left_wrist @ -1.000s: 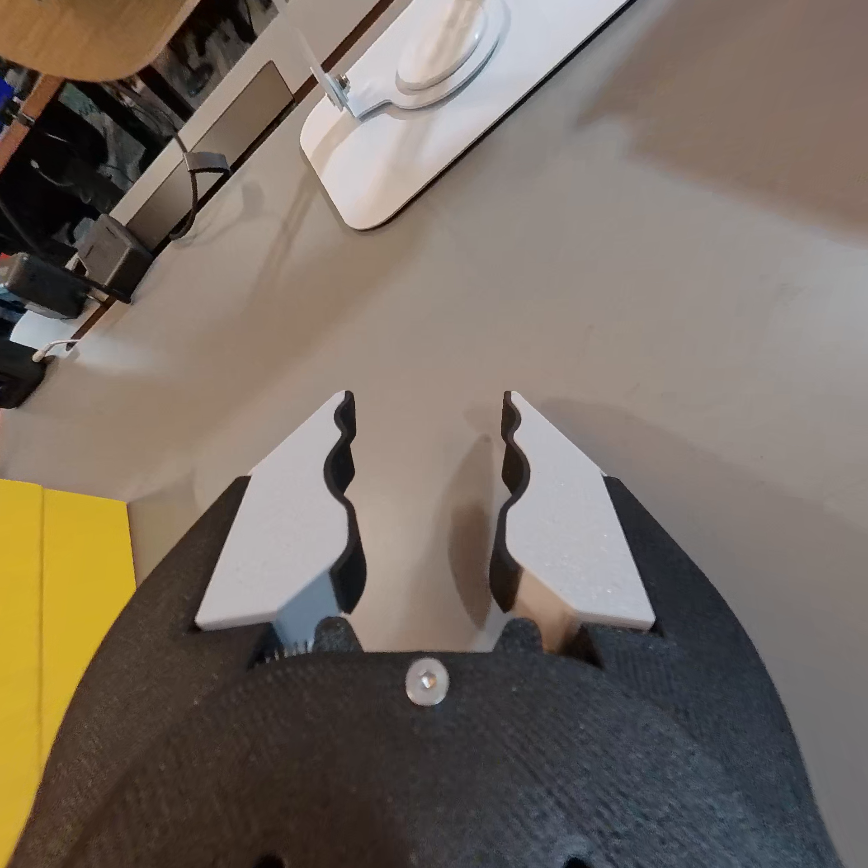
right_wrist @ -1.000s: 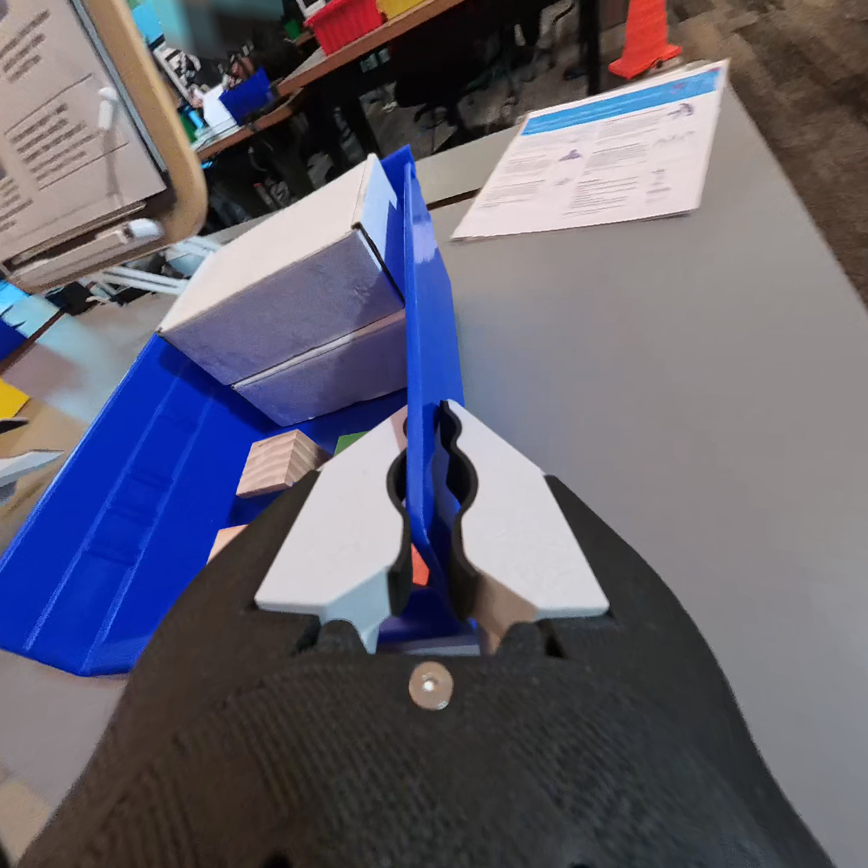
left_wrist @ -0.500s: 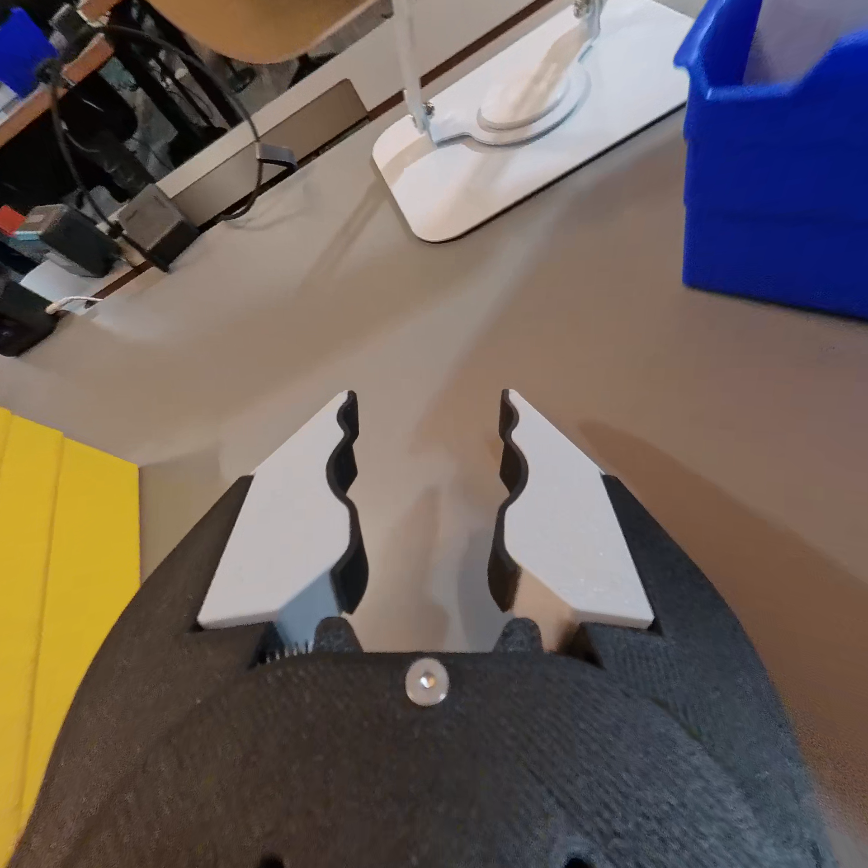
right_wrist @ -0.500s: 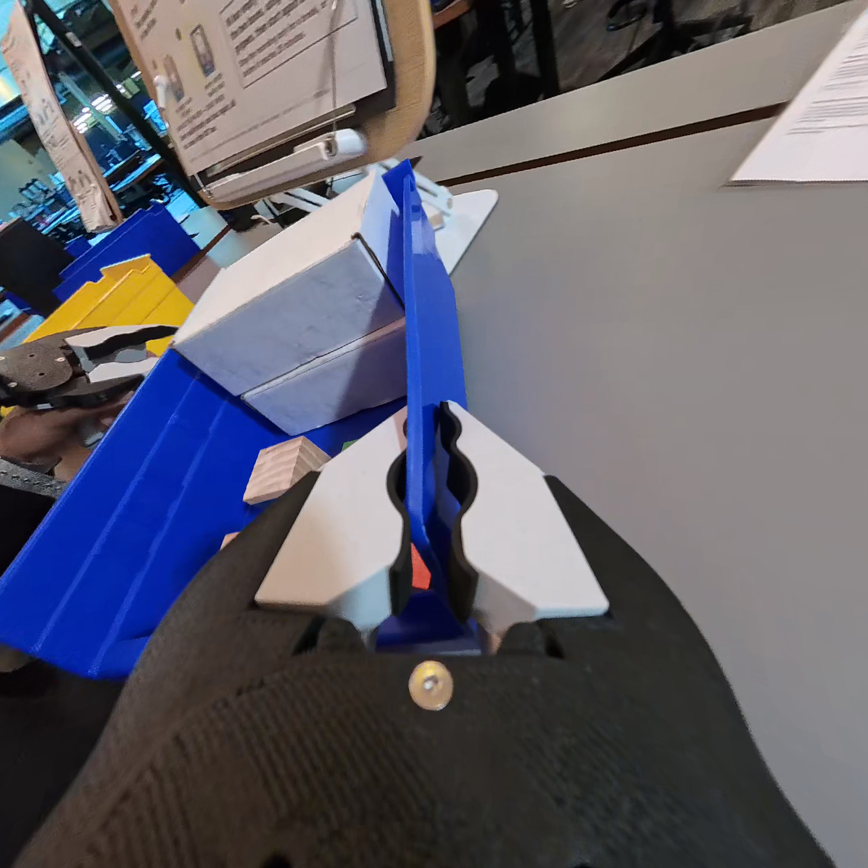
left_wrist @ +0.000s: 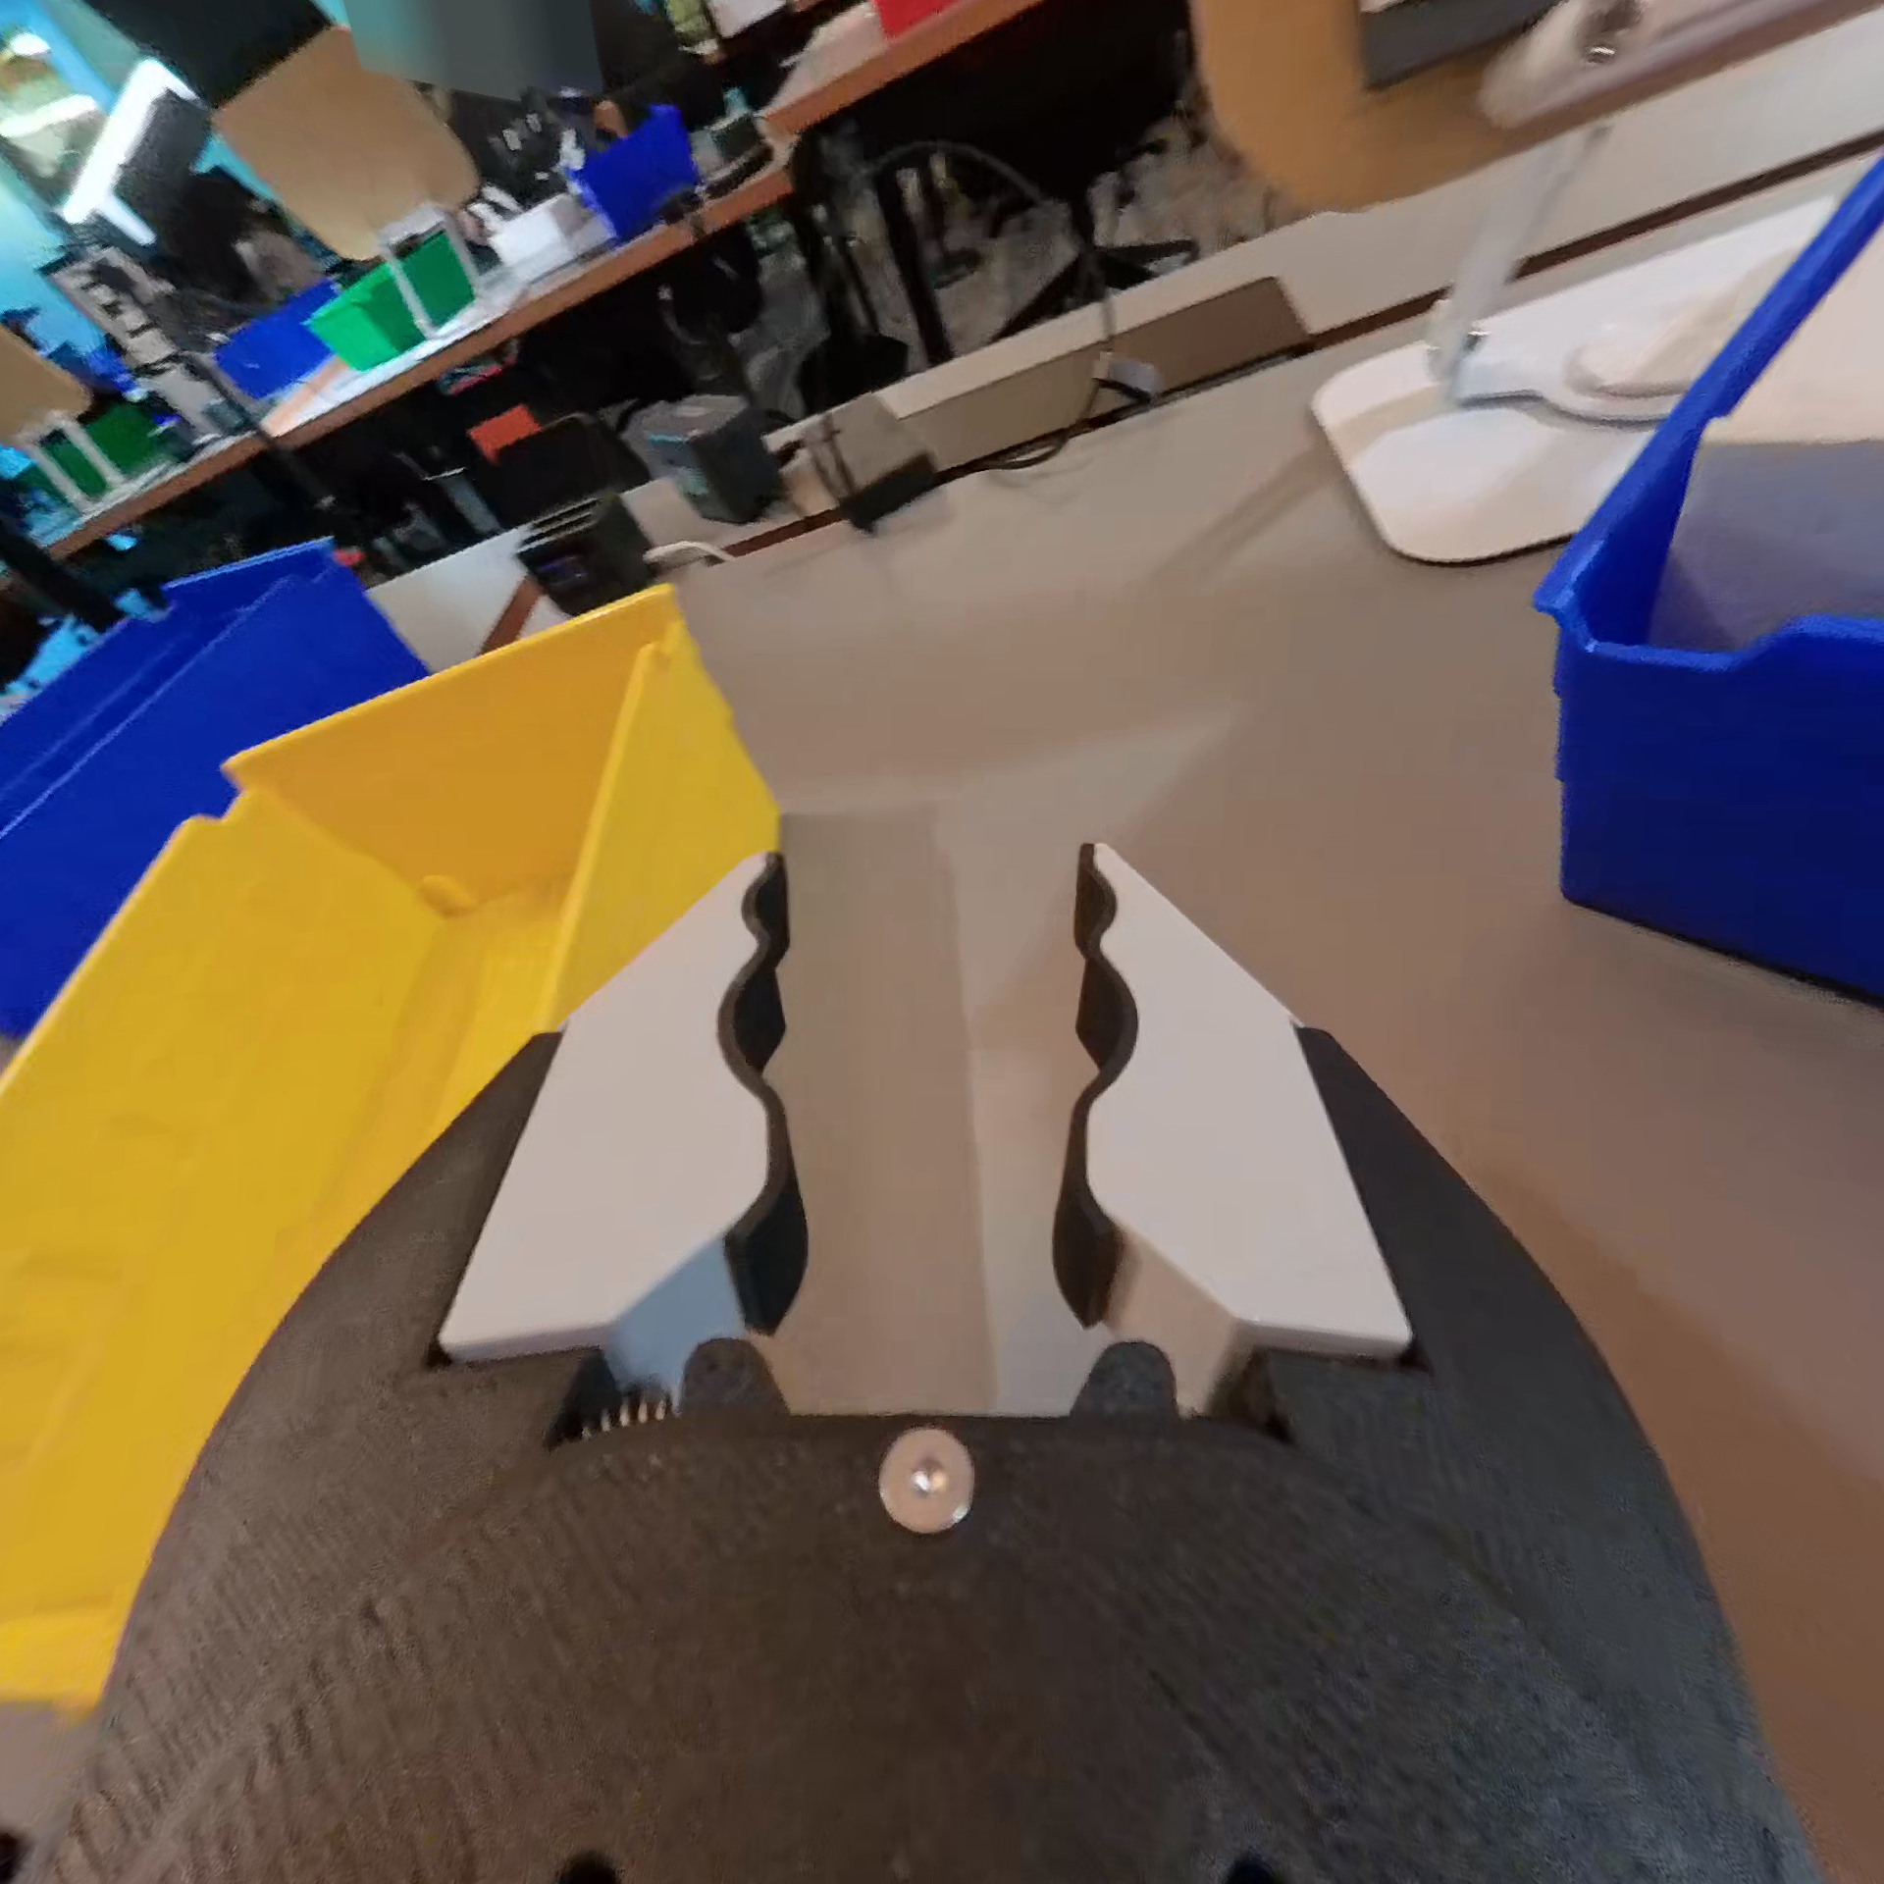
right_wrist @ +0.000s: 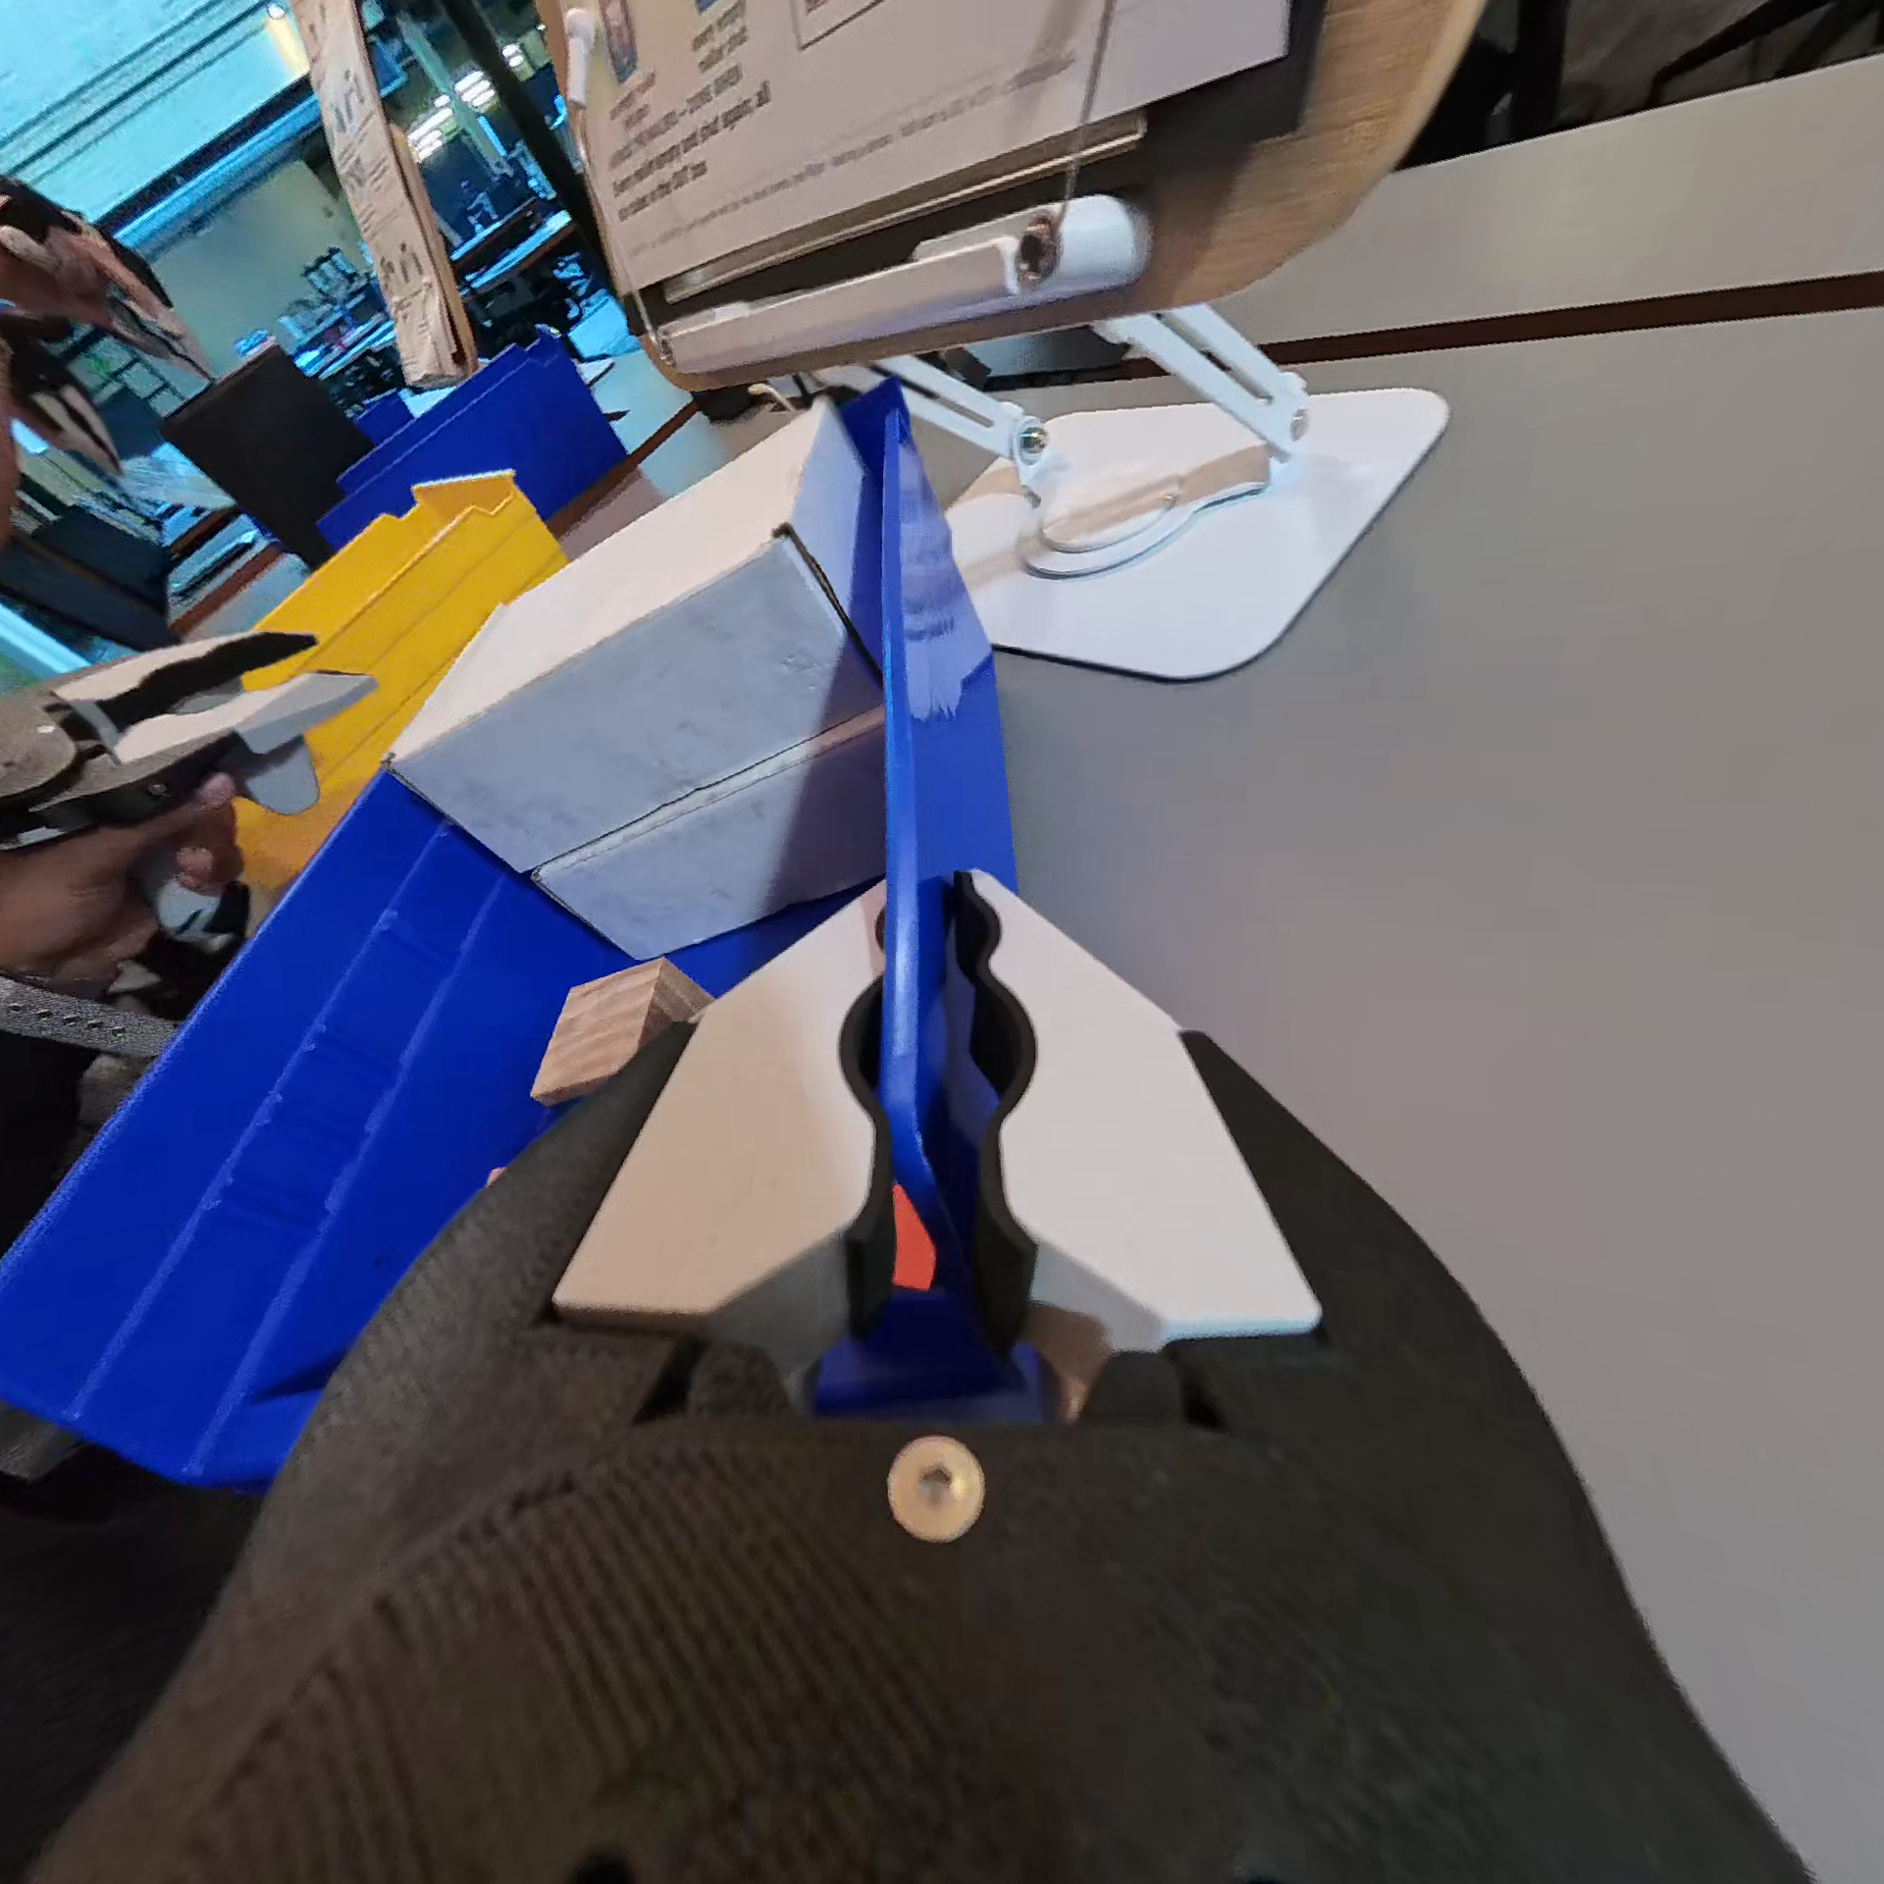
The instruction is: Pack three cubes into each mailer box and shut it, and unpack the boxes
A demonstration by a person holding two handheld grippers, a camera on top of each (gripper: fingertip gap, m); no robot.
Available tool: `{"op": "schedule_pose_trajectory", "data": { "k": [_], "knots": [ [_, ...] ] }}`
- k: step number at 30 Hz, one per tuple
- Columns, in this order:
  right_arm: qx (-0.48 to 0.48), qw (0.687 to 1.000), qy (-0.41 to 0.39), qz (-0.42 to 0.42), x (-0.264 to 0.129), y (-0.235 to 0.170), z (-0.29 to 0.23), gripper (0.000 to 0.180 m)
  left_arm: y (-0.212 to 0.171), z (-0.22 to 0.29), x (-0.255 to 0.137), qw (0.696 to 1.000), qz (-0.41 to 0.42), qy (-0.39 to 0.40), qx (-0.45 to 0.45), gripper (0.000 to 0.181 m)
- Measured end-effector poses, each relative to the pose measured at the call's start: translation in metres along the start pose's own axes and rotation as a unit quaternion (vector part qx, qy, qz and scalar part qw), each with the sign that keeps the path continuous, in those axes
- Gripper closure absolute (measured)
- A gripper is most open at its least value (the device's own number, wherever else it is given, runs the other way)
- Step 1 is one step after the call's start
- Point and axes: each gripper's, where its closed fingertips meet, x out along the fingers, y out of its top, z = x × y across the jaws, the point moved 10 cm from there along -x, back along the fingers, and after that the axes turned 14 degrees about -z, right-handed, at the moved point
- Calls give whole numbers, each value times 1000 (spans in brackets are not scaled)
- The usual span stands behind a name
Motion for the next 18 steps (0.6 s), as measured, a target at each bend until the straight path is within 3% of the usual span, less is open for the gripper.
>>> {"op": "schedule_pose_trajectory", "data": {
  "k": [4, 8, 13, 16, 18],
  "knots": [
    [-13, 1000, 24, -10, 24, 11, -8, 175, -12, -36, -24, 999, 1, 18, -39, 137],
    [-25, 998, 45, -20, 46, 21, -17, 175, -27, -63, -40, 998, -24, 34, -56, 125],
    [-39, 996, 66, -32, 67, 28, -30, 175, -56, -75, -34, 994, -60, 16, -86, 109],
    [-45, 996, 75, -37, 74, 30, -35, 175, -67, -74, -27, 994, -55, -1, -99, 115],
    [-46, 995, 76, -38, 77, 30, -38, 175, -74, -73, -21, 993, -65, -4, -94, 135]
  ]
}}
